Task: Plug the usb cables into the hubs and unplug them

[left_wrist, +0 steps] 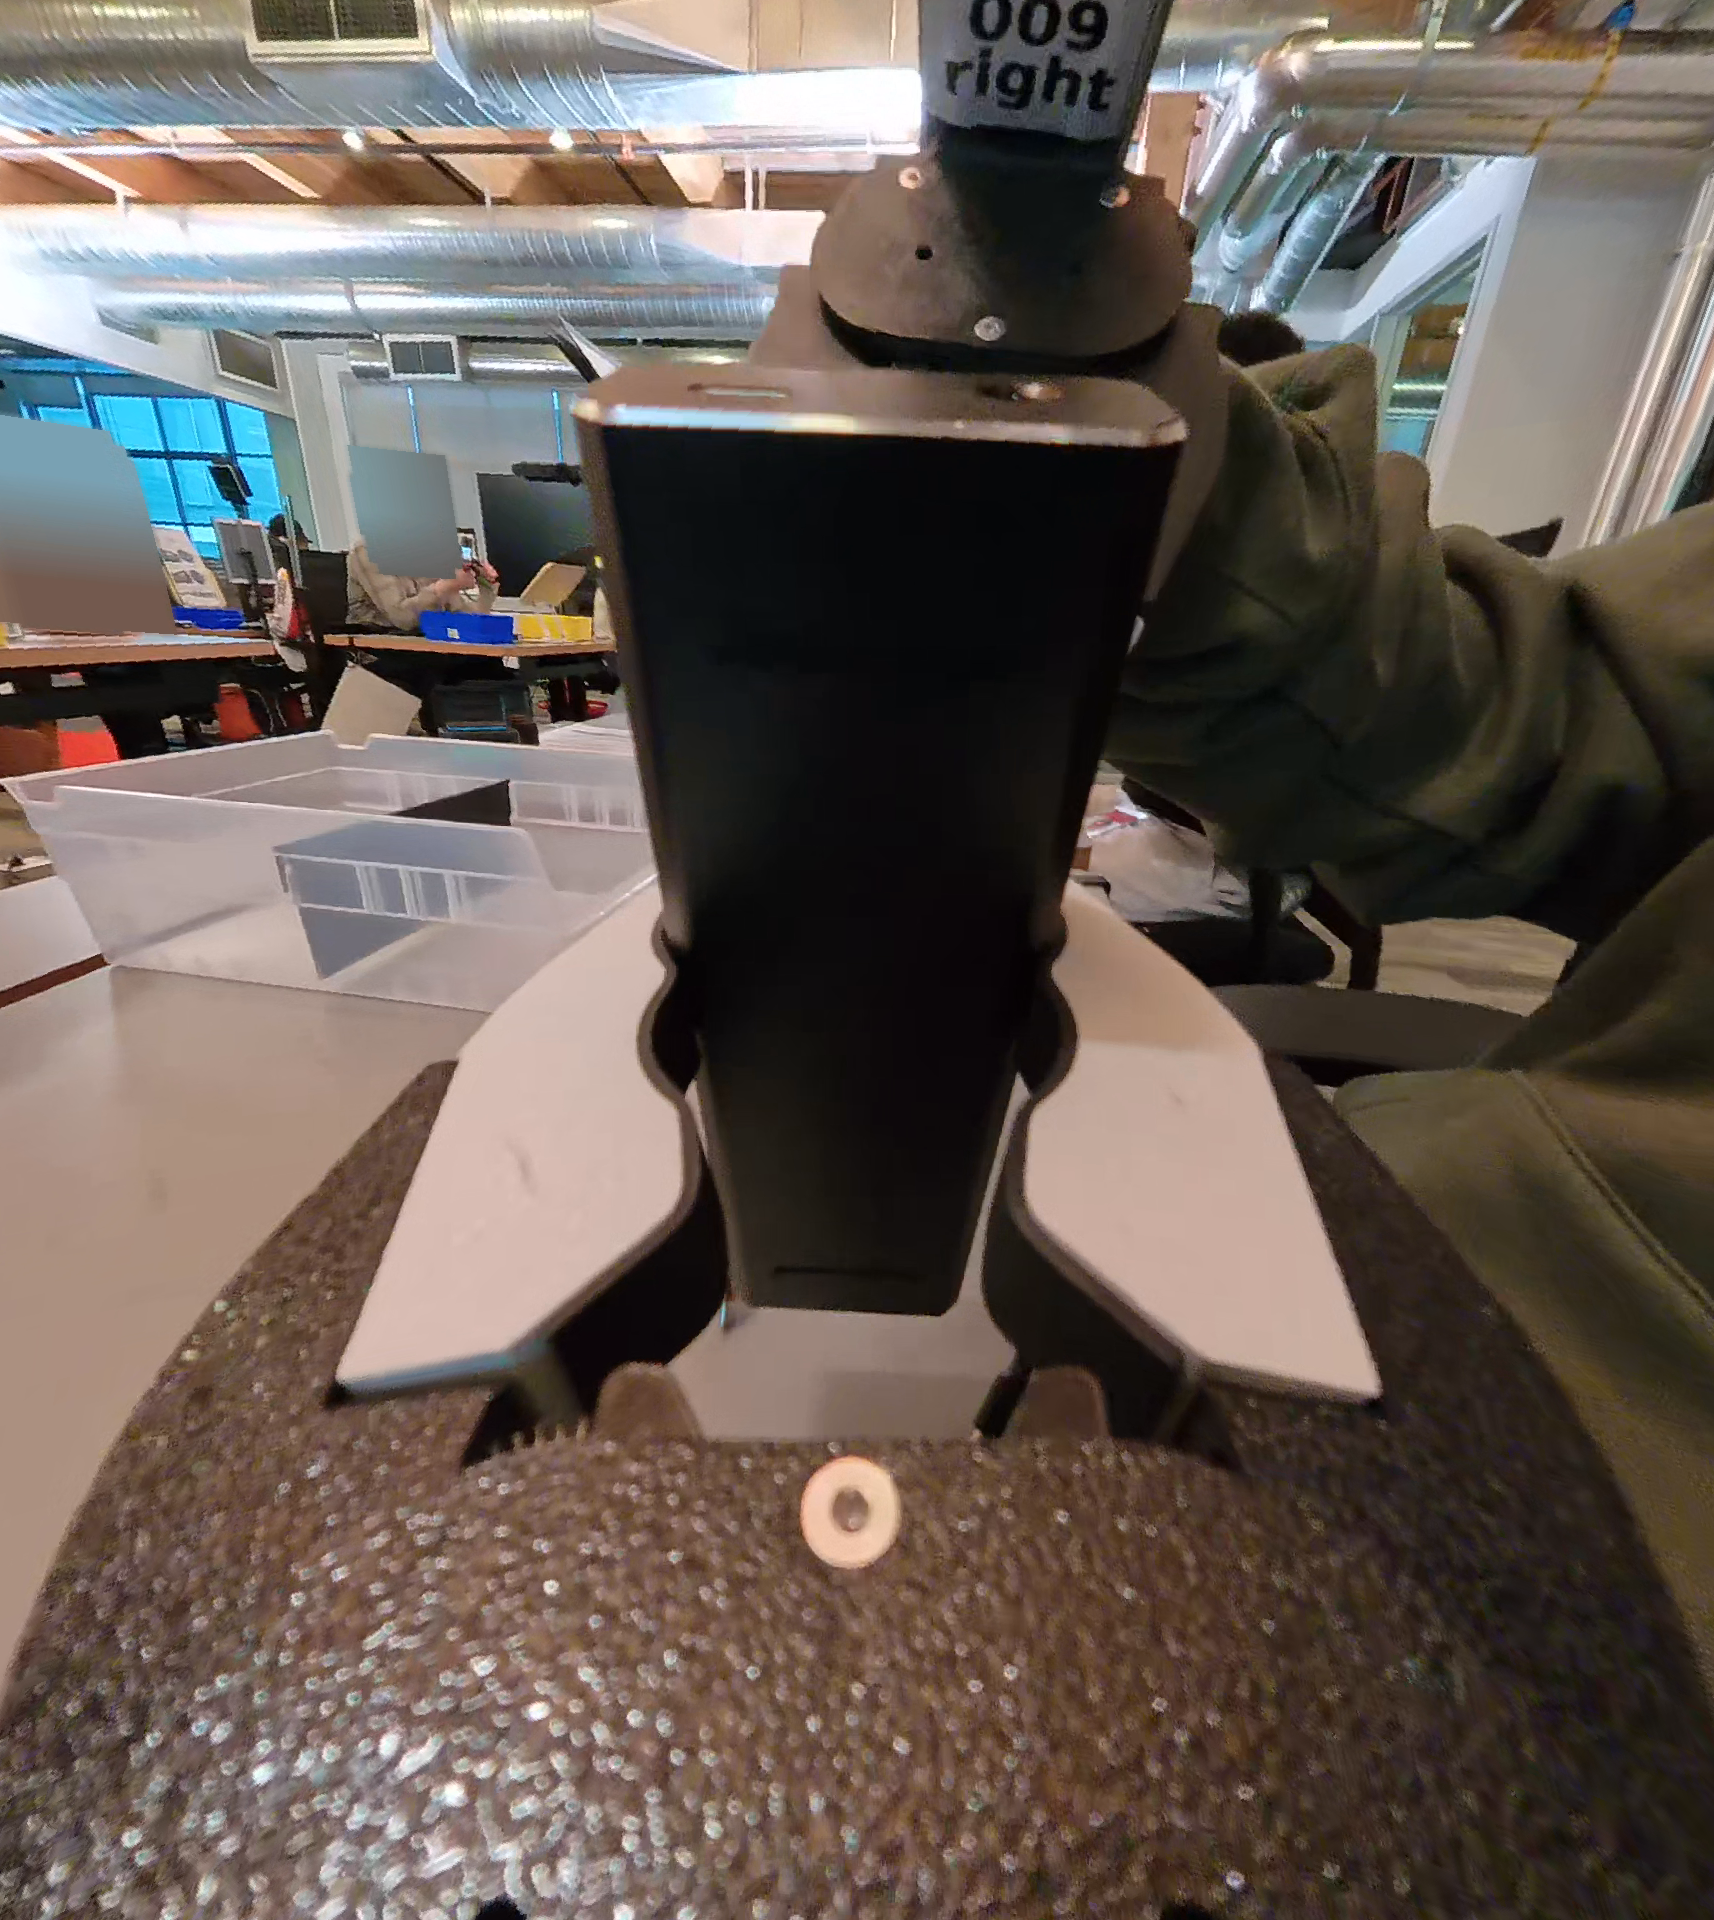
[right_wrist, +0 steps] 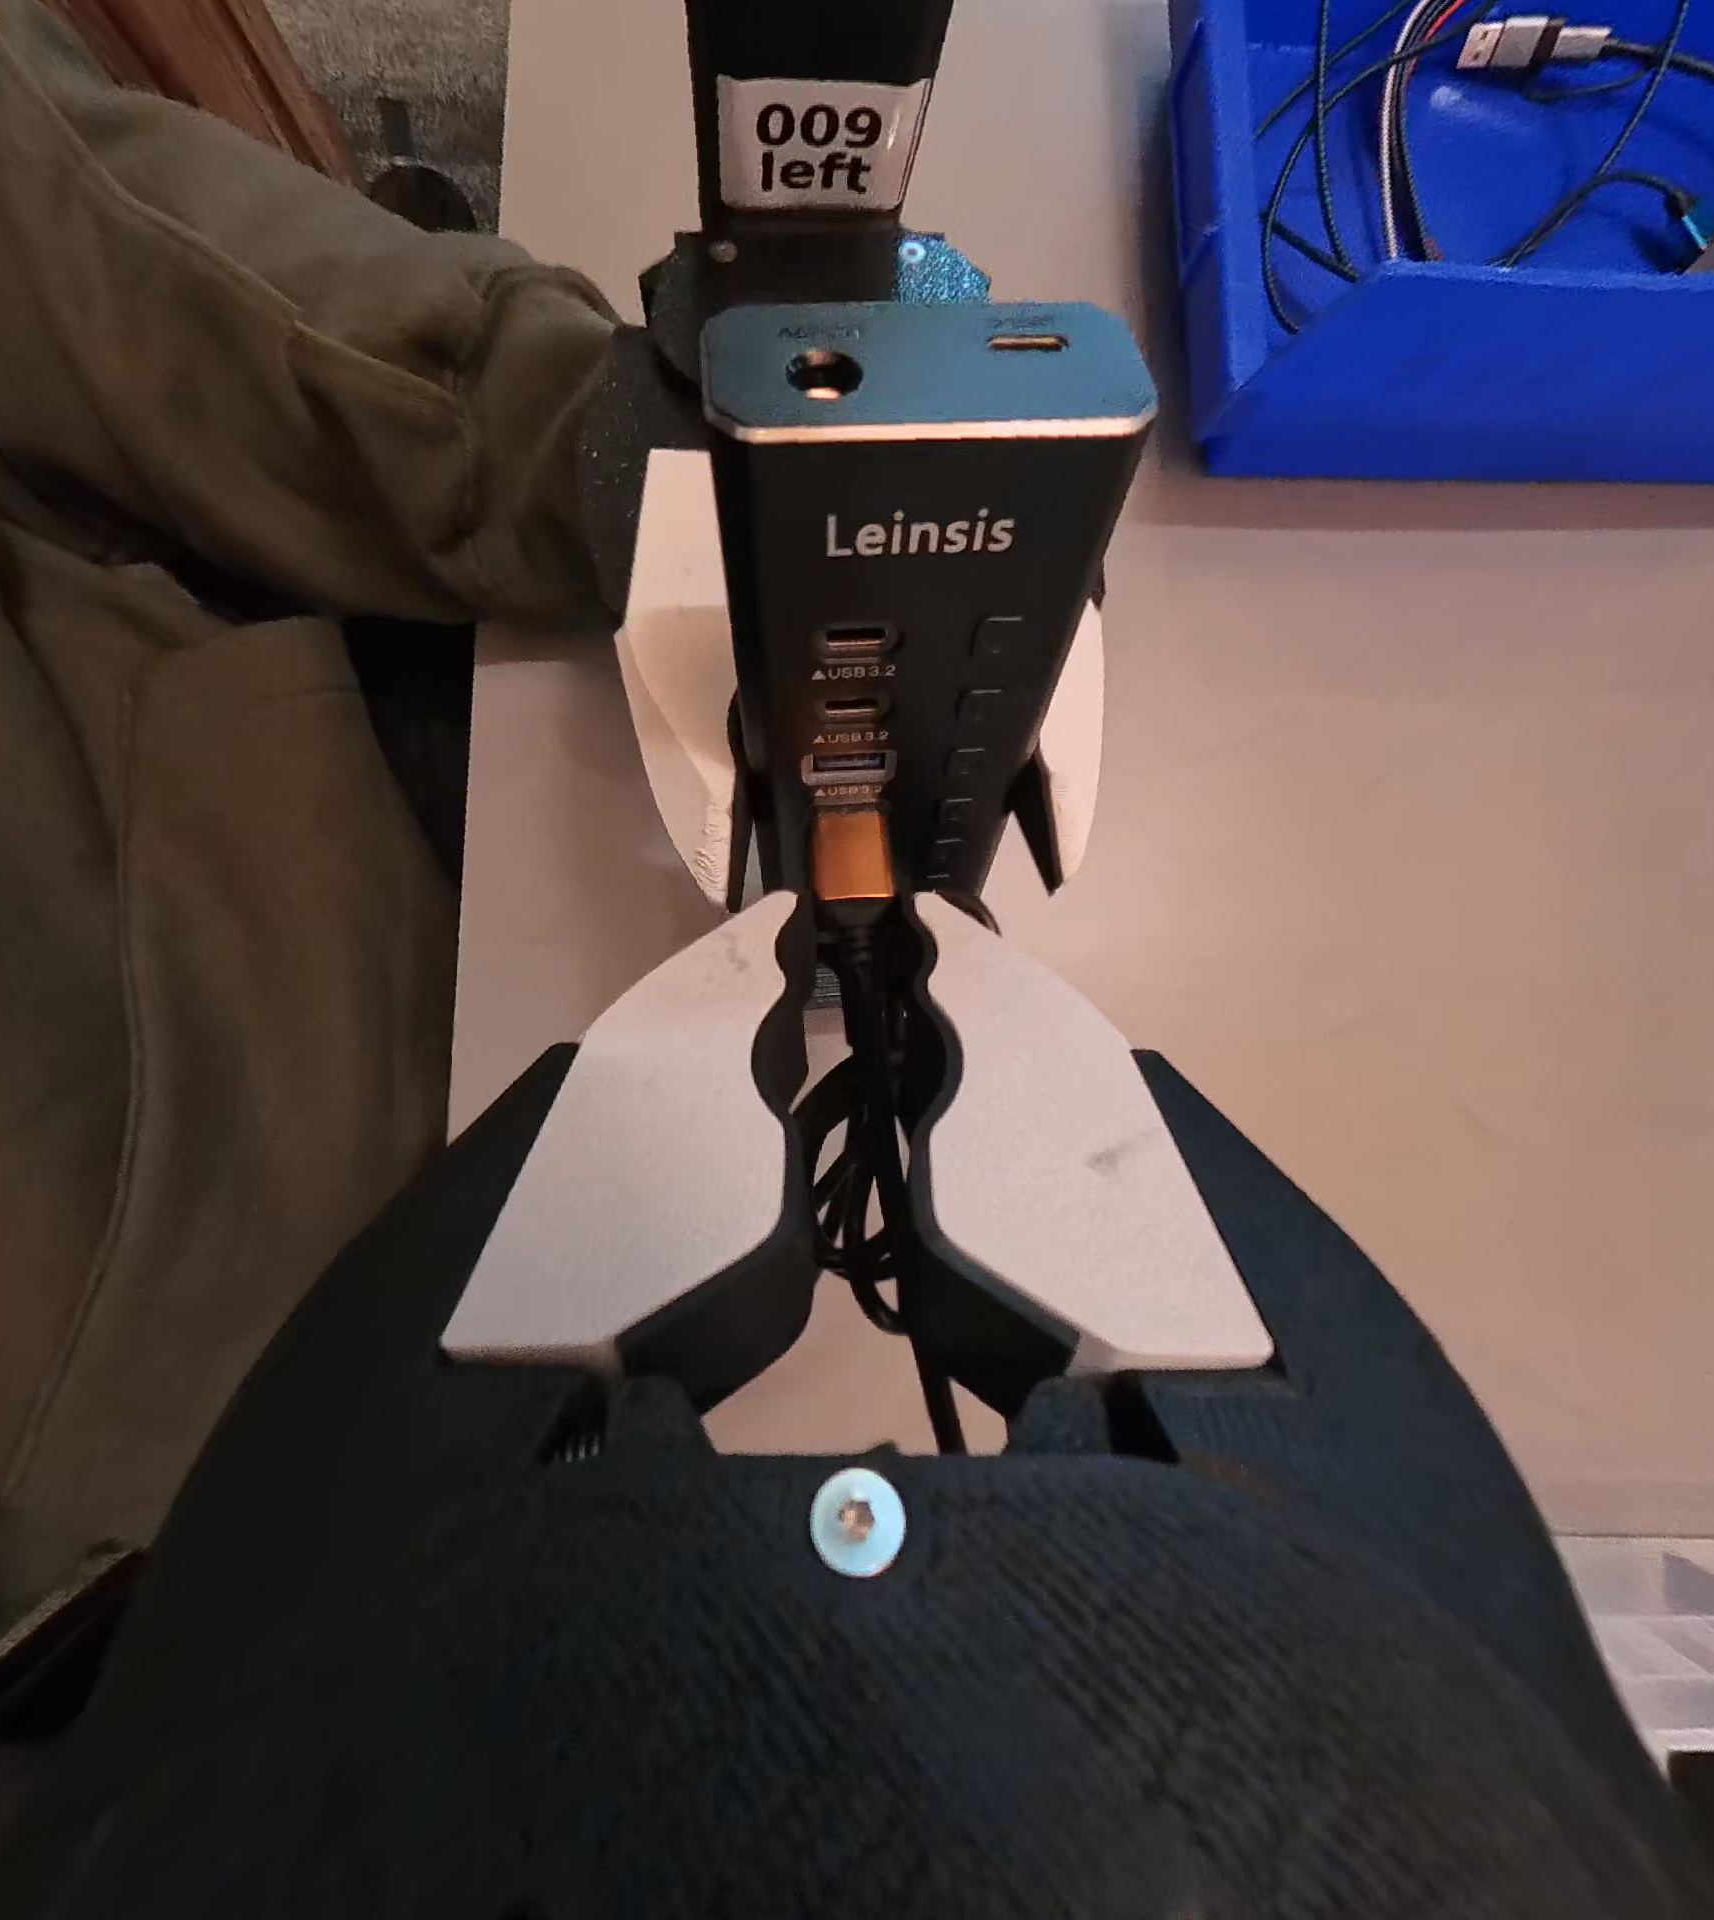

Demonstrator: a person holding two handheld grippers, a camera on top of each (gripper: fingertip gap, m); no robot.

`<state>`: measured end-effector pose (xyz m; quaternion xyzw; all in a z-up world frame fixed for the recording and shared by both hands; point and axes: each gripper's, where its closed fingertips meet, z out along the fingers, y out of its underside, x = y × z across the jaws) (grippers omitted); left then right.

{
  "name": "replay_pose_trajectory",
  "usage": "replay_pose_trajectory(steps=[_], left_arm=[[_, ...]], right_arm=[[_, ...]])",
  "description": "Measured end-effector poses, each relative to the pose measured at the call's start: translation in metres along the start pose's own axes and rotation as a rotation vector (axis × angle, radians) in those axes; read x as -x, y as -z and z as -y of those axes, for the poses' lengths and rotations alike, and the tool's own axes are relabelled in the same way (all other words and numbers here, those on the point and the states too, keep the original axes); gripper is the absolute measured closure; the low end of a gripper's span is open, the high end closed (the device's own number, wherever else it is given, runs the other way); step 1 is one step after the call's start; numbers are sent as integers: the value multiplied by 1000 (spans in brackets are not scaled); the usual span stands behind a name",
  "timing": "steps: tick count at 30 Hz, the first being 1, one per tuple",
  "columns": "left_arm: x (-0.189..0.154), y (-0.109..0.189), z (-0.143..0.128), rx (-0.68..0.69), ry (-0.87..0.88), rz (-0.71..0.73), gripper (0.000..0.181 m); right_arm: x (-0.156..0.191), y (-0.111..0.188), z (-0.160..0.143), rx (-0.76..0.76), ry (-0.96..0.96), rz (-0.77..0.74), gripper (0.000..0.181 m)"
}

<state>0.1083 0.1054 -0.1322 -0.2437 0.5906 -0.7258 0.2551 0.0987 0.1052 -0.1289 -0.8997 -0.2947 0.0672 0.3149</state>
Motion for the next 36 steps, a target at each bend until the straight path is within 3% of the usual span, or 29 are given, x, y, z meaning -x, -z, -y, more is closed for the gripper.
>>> replay_pose_trajectory(steps=[2,3,4,6,8,11,16,18,24,27,32,36], left_arm=[[2,3,3,-22,7,2,120],[9,11,4,-29,7,36,121],[21,24,5,-42,23,83,121],[34,48,20,-93,39,116,121],[32,55,38,-114,9,114,121],[25,57,46,-27,-88,131,121],[22,67,63,-47,-124,153,121],[26,69,61,-41,-121,174,121],[31,65,52,-19,-83,176,121],[32,63,47,-8,-72,172,121],[36,62,41,-14,-34,172,121],[38,60,37,-18,-13,169,121]], right_arm=[[-5,6,-4,31,-5,-20,168],[-25,20,-19,104,2,-144,167],[-36,38,-23,72,-33,-187,167],[-37,76,-4,-172,-100,-131,167],[-60,110,-10,-177,-89,-278,167],[-90,147,-25,-215,-138,-451,167],[-155,199,-85,-218,-178,-784,167],[-175,211,-106,-219,-172,-847,167],[-225,200,-174,-179,-254,-923,167],[-219,158,-186,-180,-241,-732,167],[-227,110,-235,134,-300,-701,167],[-237,79,-246,179,-454,-705,166]])
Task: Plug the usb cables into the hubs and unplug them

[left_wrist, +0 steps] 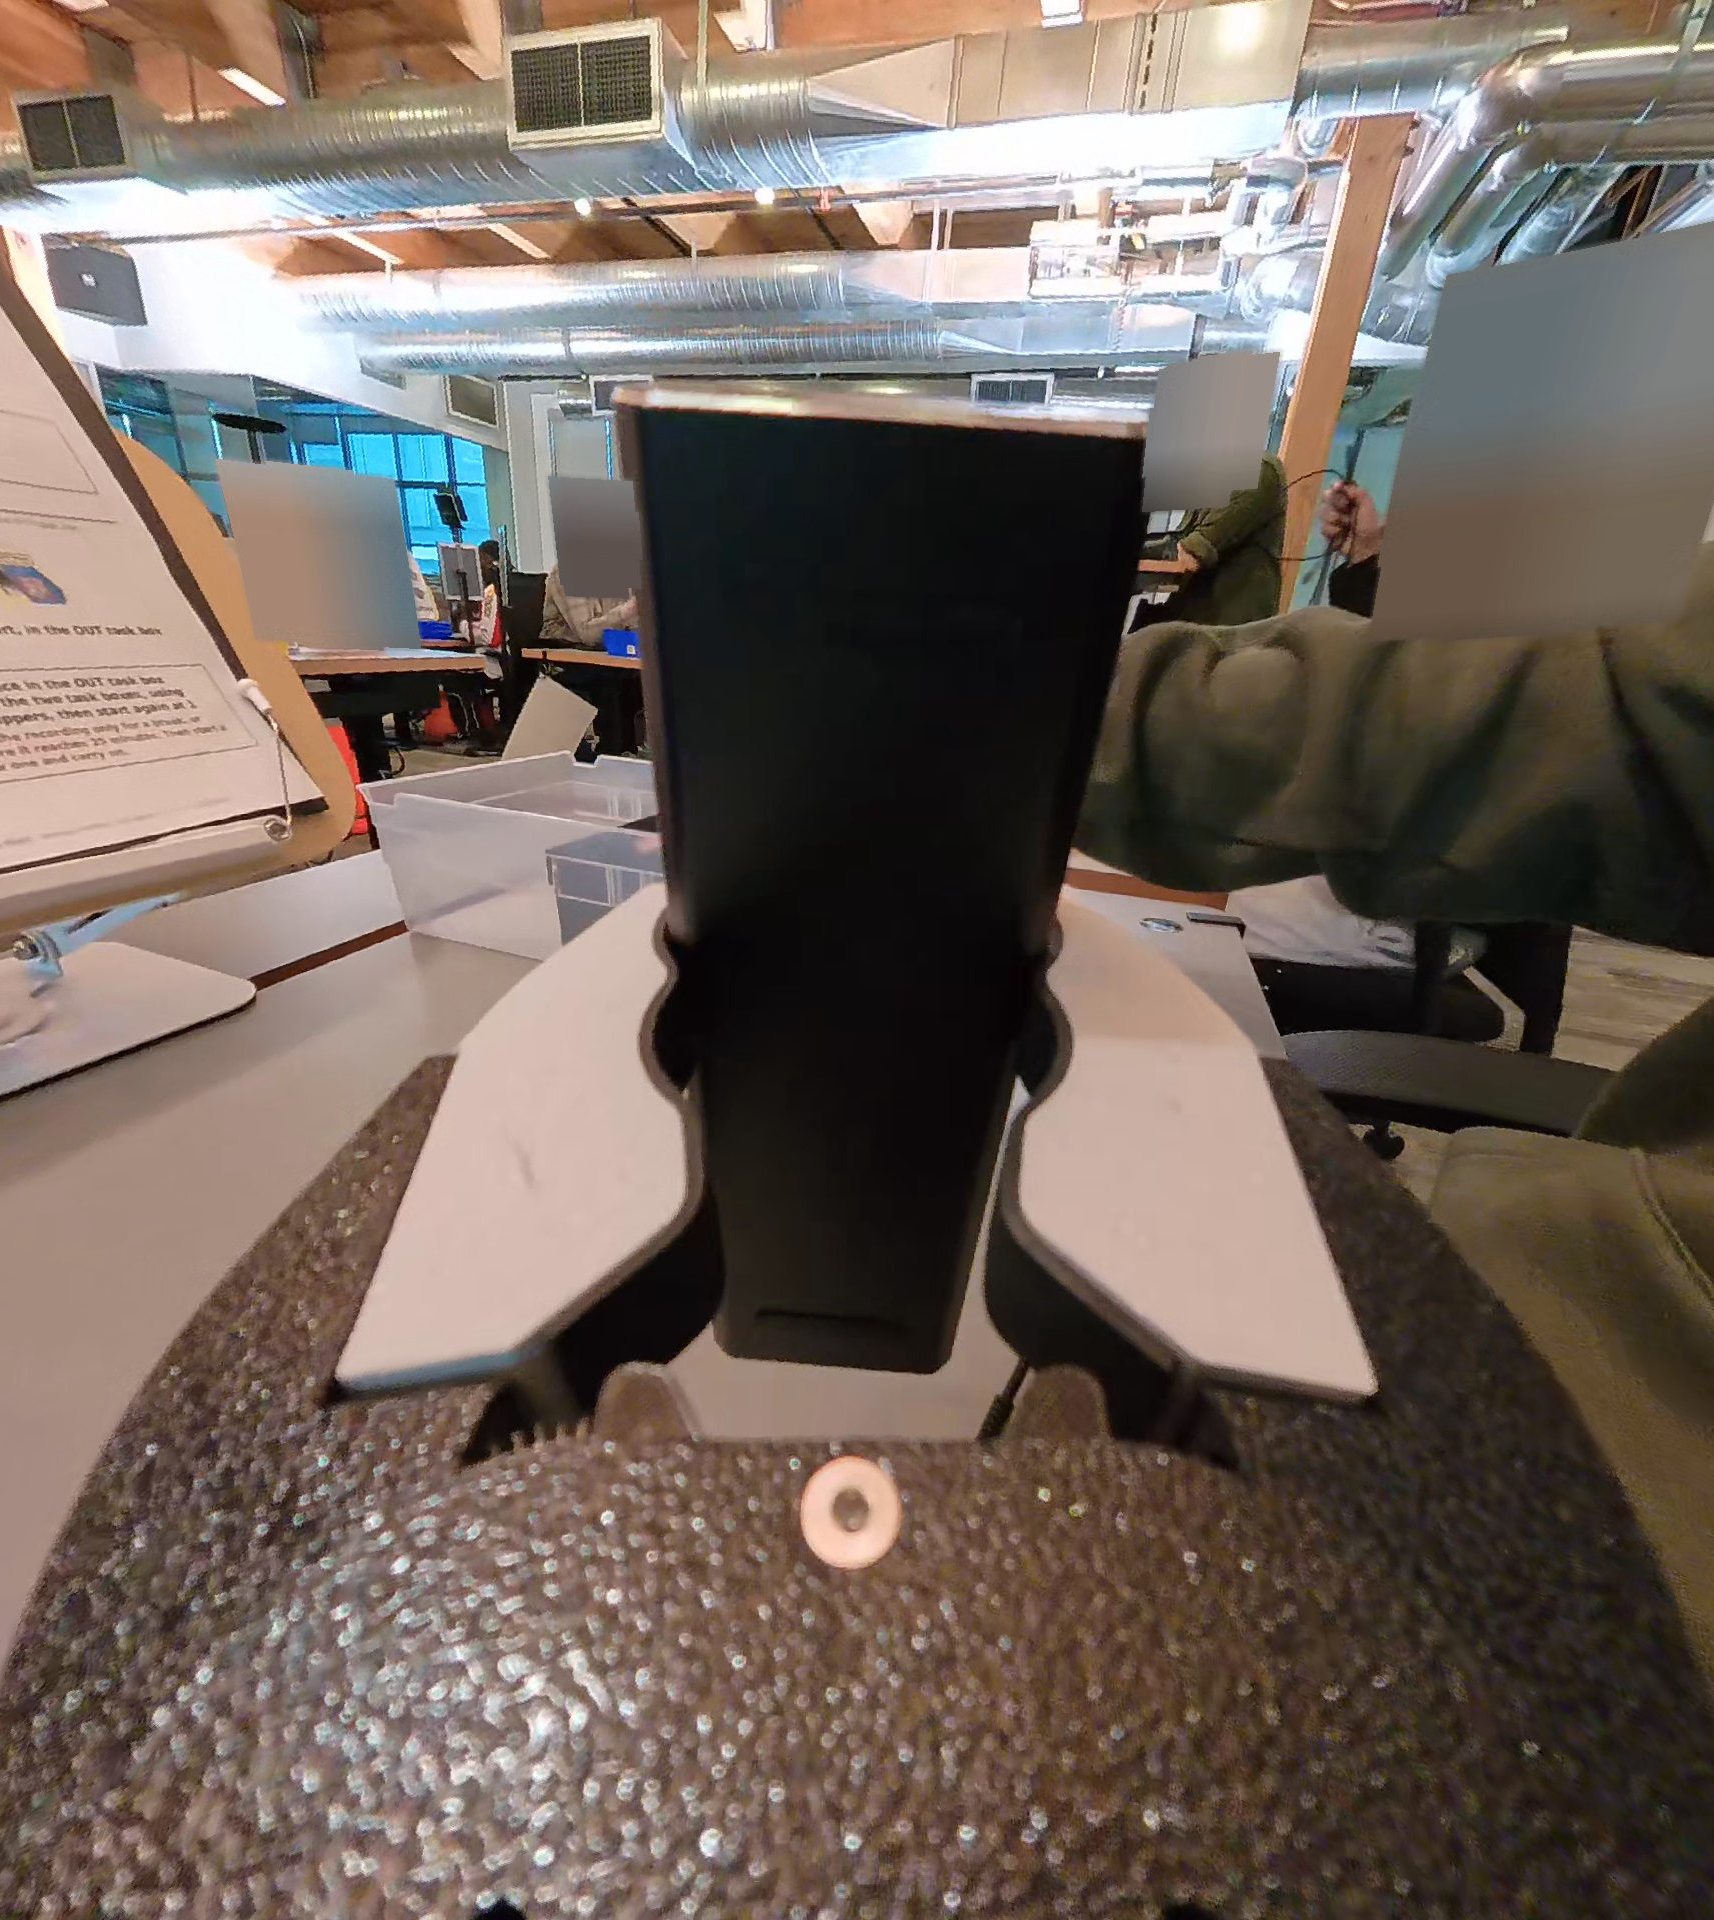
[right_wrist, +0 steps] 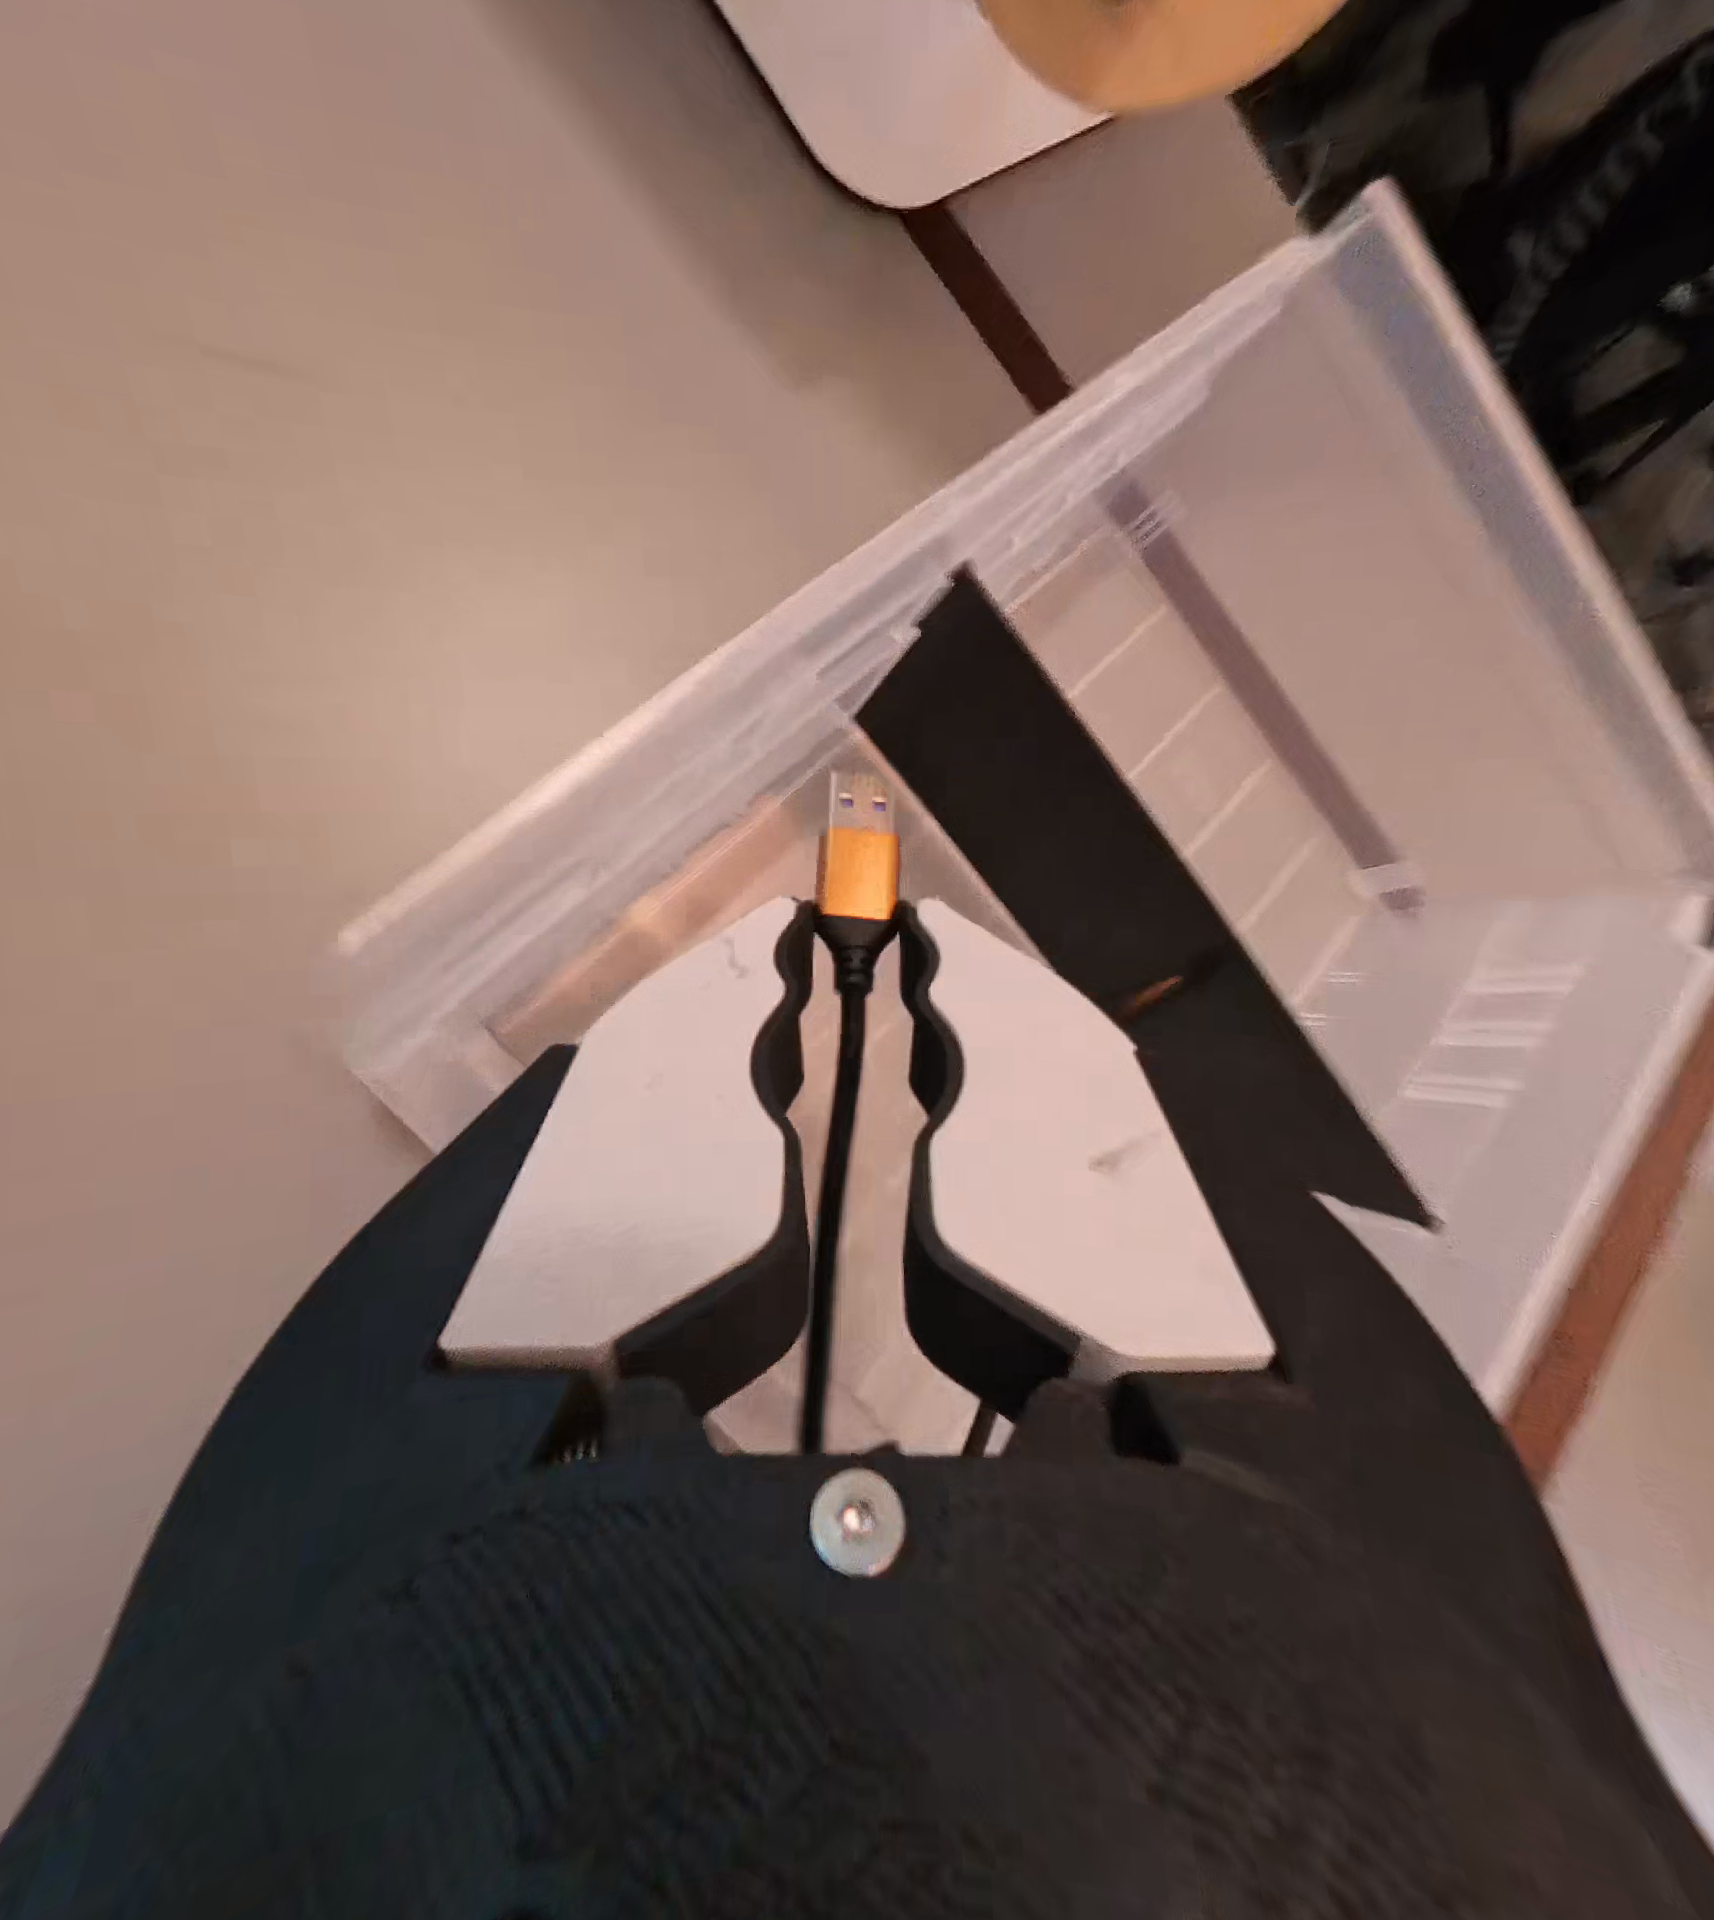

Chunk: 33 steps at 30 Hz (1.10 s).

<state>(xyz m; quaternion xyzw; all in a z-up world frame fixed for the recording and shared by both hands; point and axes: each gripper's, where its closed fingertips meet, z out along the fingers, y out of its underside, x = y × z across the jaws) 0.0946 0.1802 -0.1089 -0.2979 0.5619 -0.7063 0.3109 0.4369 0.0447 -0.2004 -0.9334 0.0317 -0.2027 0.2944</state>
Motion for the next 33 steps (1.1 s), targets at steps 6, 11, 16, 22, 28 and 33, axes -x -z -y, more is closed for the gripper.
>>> replay_pose_trajectory(steps=[6,11,16,22,28,33], left_arm=[[0,-2,-7,22,5,3,121],[-3,-7,-14,37,9,-31,121],[-14,-17,-28,103,-19,-79,121],[-36,-24,-29,100,-71,-171,121],[-52,-29,-31,106,-107,-244,121],[-58,-33,-36,125,-117,-269,121]], right_arm=[[1,8,15,-39,-151,31,136],[94,93,93,-433,-198,416,127],[235,168,133,-673,79,651,132],[299,161,135,-594,241,667,148],[316,150,118,-459,342,716,160],[324,145,110,-393,401,730,161]])
